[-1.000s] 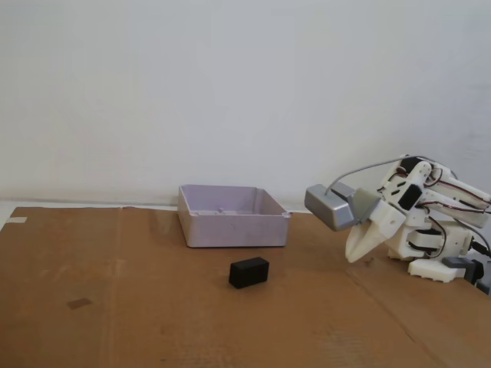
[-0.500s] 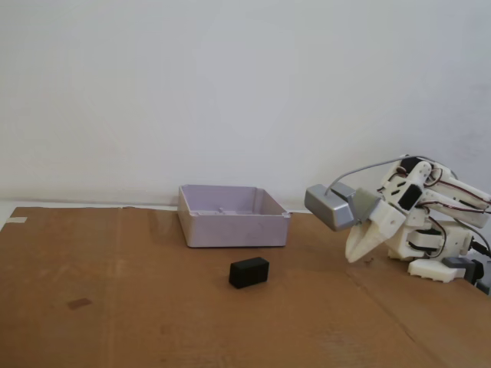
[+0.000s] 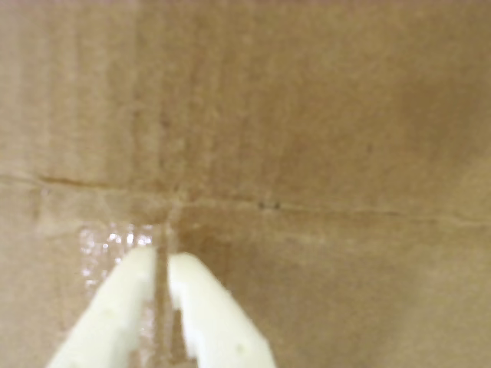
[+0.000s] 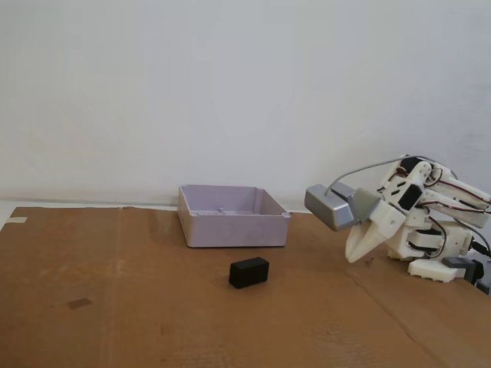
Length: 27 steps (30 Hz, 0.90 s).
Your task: Grasp a block and put it in the box.
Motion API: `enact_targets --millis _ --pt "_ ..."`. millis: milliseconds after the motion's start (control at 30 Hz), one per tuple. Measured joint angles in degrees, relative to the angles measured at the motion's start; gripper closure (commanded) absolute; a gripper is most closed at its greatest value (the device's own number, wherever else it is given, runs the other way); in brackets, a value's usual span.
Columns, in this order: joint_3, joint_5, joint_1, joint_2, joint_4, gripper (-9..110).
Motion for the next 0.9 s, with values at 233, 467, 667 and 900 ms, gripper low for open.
enact_targets --millis 233,467,667,900 --pt "0.0 0.0 0.0 0.0 0.0 101" --pt "0.0 0.0 0.0 0.0 0.0 101" --pt "0.0 0.3 0.0 0.0 -1.2 101" --pt "-0.2 0.1 0.0 -2.7 -4.5 101"
